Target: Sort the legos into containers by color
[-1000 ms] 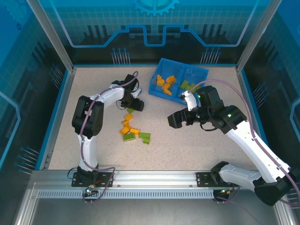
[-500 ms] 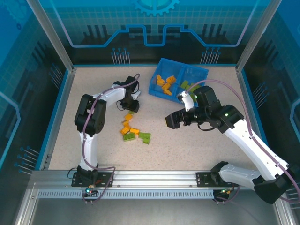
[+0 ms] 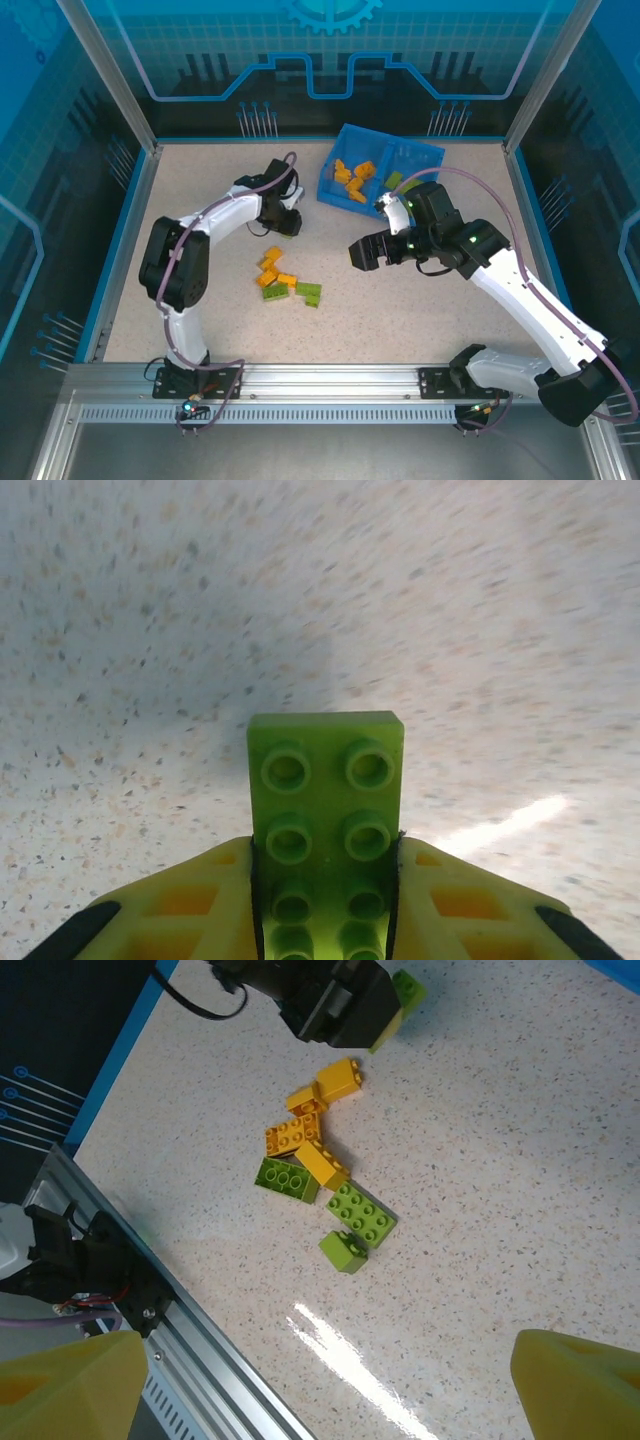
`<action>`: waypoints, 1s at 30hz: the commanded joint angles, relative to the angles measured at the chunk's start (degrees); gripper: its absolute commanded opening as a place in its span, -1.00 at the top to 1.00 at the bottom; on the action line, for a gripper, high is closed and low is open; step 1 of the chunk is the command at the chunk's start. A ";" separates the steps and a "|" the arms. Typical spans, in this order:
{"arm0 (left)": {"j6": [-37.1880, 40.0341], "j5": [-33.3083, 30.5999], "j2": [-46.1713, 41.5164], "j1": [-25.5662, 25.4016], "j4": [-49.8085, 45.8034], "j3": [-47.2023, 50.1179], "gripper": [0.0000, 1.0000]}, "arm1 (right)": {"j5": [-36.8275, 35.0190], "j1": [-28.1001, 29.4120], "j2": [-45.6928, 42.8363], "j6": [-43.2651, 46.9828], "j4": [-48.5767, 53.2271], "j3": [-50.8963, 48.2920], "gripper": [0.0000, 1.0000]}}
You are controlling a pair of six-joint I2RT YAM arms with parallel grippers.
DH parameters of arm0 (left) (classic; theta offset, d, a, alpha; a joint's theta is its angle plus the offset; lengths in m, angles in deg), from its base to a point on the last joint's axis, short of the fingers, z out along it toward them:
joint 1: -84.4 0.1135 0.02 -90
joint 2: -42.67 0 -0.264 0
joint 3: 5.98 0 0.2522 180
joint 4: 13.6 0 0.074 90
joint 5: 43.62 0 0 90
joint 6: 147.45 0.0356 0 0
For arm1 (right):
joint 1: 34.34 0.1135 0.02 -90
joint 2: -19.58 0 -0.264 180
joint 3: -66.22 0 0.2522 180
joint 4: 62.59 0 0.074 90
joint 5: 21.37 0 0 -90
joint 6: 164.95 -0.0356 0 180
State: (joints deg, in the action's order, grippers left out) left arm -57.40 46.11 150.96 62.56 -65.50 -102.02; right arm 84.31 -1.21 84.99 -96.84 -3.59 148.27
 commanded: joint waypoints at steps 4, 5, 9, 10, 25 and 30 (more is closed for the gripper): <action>-3.22 6.50 -4.85 -6.16 4.45 -4.48 0.38 | -4.00 0.80 -0.71 -2.77 -1.46 1.59 -0.90; -3.60 7.56 -4.74 -7.50 5.66 -5.91 0.38 | -4.90 0.76 -1.16 -3.26 -1.69 1.50 -0.90; -5.70 10.20 -0.92 -11.46 9.78 -14.60 0.38 | -9.62 0.46 -3.97 -4.92 -2.00 1.01 -0.91; -6.56 10.54 1.08 -12.03 10.31 -17.66 0.37 | -10.53 0.27 -4.81 -5.23 -1.95 0.88 -0.91; -12.07 9.03 38.24 -15.90 14.76 -63.37 0.37 | -24.55 -3.22 -22.36 -11.62 2.91 -4.48 -0.93; -11.20 8.61 40.31 -17.24 17.25 -65.55 0.14 | -25.15 -3.50 -23.59 -11.60 4.34 -4.48 -0.94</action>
State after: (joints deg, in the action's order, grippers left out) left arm -67.87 55.25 186.58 47.43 -52.88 -161.32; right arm 62.13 -3.62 65.27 -106.98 -2.11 144.38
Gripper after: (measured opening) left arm 0.413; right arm 0.969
